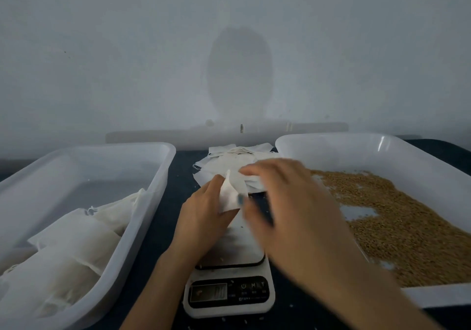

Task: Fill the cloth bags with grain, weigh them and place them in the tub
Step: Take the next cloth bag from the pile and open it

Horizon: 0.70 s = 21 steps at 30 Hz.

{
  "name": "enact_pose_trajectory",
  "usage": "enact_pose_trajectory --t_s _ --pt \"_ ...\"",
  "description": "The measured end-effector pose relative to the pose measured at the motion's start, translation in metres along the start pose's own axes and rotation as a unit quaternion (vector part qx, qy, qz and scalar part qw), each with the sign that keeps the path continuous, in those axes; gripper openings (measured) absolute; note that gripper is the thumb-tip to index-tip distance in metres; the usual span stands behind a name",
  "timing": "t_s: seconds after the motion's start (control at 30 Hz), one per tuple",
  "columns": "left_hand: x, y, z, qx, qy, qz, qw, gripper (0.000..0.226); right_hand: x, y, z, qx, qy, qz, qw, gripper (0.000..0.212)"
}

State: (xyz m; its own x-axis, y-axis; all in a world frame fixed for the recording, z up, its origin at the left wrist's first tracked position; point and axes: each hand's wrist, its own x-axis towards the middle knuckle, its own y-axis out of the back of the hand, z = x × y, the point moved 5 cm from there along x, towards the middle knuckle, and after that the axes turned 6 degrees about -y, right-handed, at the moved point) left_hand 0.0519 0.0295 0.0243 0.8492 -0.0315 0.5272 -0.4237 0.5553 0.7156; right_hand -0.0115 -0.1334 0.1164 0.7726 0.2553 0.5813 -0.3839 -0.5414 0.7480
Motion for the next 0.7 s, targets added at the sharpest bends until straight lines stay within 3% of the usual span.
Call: enact_pose_trajectory --t_s 0.1,0.23,0.33,0.5,0.6,0.7 --pt "0.002 0.003 0.003 0.013 -0.018 0.008 1.000 0.033 0.025 0.019 0.063 -0.089 -0.106 -0.164 0.977 0.028" --pt "0.002 0.003 0.000 0.031 -0.018 0.011 0.999 0.034 0.022 0.005 0.144 -0.253 -0.186 -0.388 0.867 0.029" --pt "0.003 0.003 -0.002 0.035 -0.020 0.009 0.999 0.035 0.003 -0.016 0.160 -0.269 -0.193 -0.497 0.802 0.037" --pt "0.003 0.003 -0.001 0.043 -0.027 0.008 0.999 0.035 -0.008 -0.031 0.160 -0.219 -0.195 -0.548 0.784 0.030" --pt "0.004 0.003 -0.001 0.049 -0.031 0.009 0.998 0.038 -0.009 -0.026 0.168 -0.180 -0.257 -0.527 0.790 0.035" --pt "0.004 0.005 -0.002 0.052 -0.031 0.010 0.998 0.039 -0.006 -0.013 0.182 -0.133 -0.299 -0.466 0.822 0.019"
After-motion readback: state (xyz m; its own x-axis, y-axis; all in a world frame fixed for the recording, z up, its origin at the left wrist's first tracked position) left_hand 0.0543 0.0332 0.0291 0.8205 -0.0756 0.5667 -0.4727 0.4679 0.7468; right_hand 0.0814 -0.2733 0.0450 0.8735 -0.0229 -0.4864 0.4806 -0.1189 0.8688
